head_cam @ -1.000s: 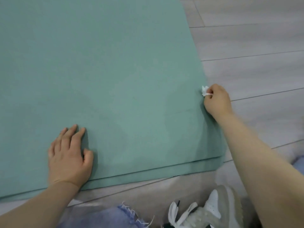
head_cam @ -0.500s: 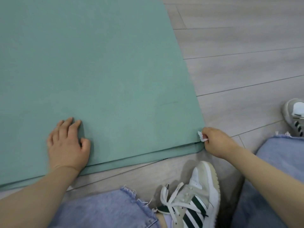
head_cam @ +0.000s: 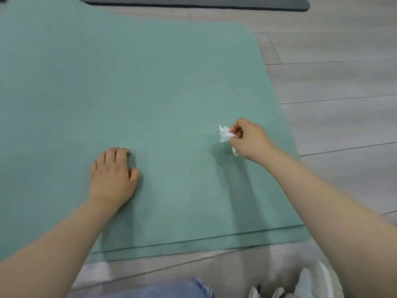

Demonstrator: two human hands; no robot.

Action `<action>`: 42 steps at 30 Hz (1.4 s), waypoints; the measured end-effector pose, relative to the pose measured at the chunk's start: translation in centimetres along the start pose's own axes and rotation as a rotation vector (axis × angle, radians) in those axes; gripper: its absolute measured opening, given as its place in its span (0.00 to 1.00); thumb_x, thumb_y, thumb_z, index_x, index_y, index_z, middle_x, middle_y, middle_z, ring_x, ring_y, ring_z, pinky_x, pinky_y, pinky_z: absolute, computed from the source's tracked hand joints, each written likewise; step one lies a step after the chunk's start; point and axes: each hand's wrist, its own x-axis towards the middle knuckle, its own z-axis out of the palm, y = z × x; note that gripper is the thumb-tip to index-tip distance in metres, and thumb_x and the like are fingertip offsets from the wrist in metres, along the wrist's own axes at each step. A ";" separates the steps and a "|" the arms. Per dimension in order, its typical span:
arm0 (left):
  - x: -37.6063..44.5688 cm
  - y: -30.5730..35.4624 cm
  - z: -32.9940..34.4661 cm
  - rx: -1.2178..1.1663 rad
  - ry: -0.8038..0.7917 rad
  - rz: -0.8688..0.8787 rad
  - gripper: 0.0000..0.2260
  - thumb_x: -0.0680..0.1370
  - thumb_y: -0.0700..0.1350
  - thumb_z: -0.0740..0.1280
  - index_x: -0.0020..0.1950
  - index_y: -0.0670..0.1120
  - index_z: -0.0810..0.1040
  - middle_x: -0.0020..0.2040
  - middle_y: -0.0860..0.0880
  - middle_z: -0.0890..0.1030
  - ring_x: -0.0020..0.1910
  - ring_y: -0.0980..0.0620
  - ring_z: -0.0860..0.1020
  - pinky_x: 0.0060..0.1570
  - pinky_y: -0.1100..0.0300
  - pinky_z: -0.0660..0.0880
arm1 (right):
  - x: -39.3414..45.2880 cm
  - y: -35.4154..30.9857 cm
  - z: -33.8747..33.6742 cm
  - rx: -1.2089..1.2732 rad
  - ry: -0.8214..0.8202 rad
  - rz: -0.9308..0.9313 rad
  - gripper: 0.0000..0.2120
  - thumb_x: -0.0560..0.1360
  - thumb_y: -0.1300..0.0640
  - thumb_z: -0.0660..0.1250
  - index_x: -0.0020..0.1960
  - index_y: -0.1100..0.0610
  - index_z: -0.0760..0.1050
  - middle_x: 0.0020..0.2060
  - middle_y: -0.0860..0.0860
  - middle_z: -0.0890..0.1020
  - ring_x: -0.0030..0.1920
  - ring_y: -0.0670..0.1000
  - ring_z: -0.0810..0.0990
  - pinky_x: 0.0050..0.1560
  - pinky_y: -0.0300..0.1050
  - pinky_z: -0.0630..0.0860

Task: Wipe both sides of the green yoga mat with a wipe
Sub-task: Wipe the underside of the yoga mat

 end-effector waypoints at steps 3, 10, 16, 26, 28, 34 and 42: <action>4.9 -2.0 0.1 0.013 -0.042 0.008 0.28 0.70 0.53 0.56 0.65 0.41 0.73 0.65 0.38 0.73 0.64 0.36 0.71 0.62 0.42 0.67 | 5.2 -2.9 2.5 0.154 0.028 0.024 0.07 0.71 0.63 0.63 0.46 0.53 0.73 0.35 0.45 0.74 0.39 0.49 0.73 0.35 0.37 0.68; 17.7 -3.2 0.4 0.086 -0.164 0.119 0.33 0.74 0.58 0.51 0.76 0.45 0.65 0.78 0.44 0.63 0.76 0.42 0.60 0.74 0.47 0.53 | 16.0 -6.9 5.6 0.223 0.089 0.040 0.08 0.71 0.64 0.61 0.49 0.55 0.73 0.35 0.44 0.72 0.40 0.49 0.73 0.33 0.34 0.67; 18.3 -3.9 1.9 -0.066 -0.127 0.154 0.31 0.75 0.56 0.49 0.75 0.48 0.69 0.76 0.47 0.68 0.76 0.46 0.63 0.75 0.50 0.54 | 21.7 -10.0 6.4 0.154 0.089 0.084 0.09 0.72 0.64 0.59 0.50 0.58 0.75 0.42 0.50 0.76 0.42 0.51 0.73 0.29 0.35 0.65; 20.3 -3.3 0.8 -0.052 -0.043 0.117 0.19 0.72 0.50 0.56 0.56 0.47 0.80 0.56 0.46 0.81 0.54 0.41 0.77 0.53 0.48 0.72 | 23.4 -10.4 9.6 0.126 0.171 -0.064 0.06 0.74 0.56 0.66 0.48 0.58 0.74 0.45 0.54 0.75 0.46 0.55 0.75 0.42 0.39 0.64; 23.6 -3.0 0.7 -0.056 -0.033 0.066 0.18 0.71 0.51 0.55 0.52 0.45 0.79 0.47 0.43 0.79 0.46 0.39 0.76 0.47 0.47 0.73 | 23.2 -9.7 9.4 -0.034 0.135 -0.082 0.15 0.74 0.54 0.67 0.57 0.59 0.70 0.52 0.56 0.74 0.50 0.57 0.74 0.49 0.46 0.68; 33.0 -2.7 2.6 -0.025 -0.118 0.119 0.30 0.72 0.57 0.54 0.70 0.44 0.72 0.71 0.42 0.71 0.71 0.39 0.67 0.70 0.44 0.60 | 24.5 -8.7 7.9 -0.169 0.034 -0.150 0.08 0.78 0.54 0.62 0.51 0.58 0.72 0.49 0.55 0.76 0.47 0.57 0.76 0.45 0.47 0.68; 33.7 -3.0 2.7 -0.057 -0.152 0.096 0.30 0.74 0.53 0.54 0.74 0.46 0.71 0.75 0.47 0.69 0.75 0.43 0.65 0.75 0.43 0.53 | 38.4 -9.5 5.5 0.116 0.249 0.044 0.05 0.75 0.56 0.66 0.49 0.57 0.76 0.45 0.53 0.79 0.43 0.50 0.74 0.43 0.38 0.66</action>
